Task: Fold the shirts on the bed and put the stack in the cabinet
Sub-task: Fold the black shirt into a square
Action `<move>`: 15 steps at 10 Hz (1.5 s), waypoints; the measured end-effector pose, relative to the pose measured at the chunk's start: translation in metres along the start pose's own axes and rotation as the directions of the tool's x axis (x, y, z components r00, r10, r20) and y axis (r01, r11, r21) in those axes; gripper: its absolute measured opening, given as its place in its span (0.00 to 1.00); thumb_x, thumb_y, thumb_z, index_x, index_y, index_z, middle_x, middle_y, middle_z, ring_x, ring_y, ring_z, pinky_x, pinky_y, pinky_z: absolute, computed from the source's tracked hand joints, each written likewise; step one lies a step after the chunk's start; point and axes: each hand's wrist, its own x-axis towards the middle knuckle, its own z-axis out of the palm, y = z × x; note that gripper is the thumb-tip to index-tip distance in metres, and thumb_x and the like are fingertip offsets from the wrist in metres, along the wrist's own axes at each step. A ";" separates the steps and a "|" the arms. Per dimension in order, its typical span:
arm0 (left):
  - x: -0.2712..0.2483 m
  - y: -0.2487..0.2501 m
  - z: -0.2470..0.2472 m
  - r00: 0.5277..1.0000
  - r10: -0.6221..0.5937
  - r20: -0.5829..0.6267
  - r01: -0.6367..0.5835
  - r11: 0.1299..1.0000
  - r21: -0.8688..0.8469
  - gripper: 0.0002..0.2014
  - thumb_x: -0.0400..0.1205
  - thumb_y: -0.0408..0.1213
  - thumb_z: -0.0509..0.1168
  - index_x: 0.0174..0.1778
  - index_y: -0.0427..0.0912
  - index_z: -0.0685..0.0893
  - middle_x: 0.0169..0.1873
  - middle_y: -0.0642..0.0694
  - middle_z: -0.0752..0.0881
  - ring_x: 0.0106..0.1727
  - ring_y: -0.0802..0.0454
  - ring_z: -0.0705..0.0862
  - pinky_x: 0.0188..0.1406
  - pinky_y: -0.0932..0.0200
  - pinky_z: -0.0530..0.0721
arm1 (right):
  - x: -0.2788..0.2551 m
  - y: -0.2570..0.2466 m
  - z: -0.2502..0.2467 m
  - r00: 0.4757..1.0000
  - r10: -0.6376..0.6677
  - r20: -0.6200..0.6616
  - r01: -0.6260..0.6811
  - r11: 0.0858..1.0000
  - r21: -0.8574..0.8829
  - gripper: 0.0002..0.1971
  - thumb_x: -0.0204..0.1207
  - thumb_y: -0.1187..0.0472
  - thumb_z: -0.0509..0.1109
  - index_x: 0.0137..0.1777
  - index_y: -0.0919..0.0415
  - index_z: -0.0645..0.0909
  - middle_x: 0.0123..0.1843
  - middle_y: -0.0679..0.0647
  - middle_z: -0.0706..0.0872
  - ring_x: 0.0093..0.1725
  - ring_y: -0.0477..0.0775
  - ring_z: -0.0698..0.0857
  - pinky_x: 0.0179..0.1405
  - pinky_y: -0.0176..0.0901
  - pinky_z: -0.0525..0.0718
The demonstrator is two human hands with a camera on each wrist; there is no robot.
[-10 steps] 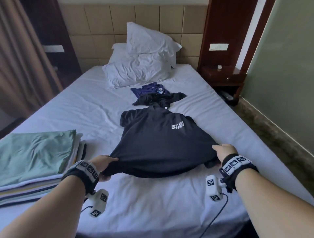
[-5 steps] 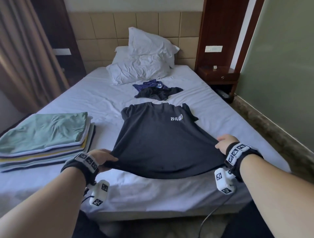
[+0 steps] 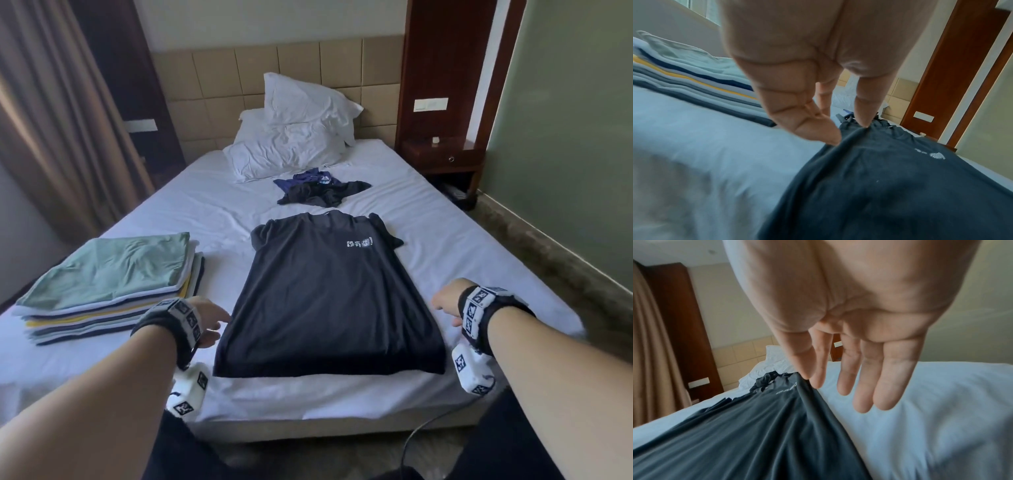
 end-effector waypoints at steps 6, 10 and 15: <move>0.131 0.209 0.160 0.819 0.555 0.146 -0.564 0.731 0.385 0.36 0.78 0.57 0.74 0.81 0.48 0.74 0.75 0.47 0.81 0.71 0.47 0.82 0.73 0.52 0.78 | 0.174 -0.005 0.023 0.961 0.262 0.091 -0.276 0.871 0.406 0.05 0.69 0.67 0.66 0.33 0.62 0.79 0.29 0.61 0.80 0.29 0.59 0.78 0.33 0.47 0.77; 0.265 0.279 0.283 0.901 0.265 0.343 -0.433 0.520 0.736 0.73 0.54 0.88 0.64 0.87 0.63 0.30 0.88 0.51 0.29 0.87 0.33 0.29 0.85 0.27 0.38 | 0.343 -0.094 0.013 0.996 0.026 0.088 -0.068 0.858 0.510 0.15 0.57 0.47 0.75 0.35 0.59 0.84 0.32 0.57 0.84 0.32 0.57 0.83 0.38 0.54 0.86; 0.264 0.317 0.272 0.911 0.304 0.278 -0.402 0.505 0.764 0.73 0.47 0.83 0.71 0.87 0.52 0.55 0.84 0.38 0.60 0.84 0.31 0.62 0.81 0.34 0.66 | 0.368 -0.145 -0.018 0.932 -0.217 -0.289 0.308 0.895 0.322 0.12 0.84 0.54 0.64 0.53 0.64 0.80 0.49 0.63 0.87 0.48 0.65 0.86 0.46 0.52 0.83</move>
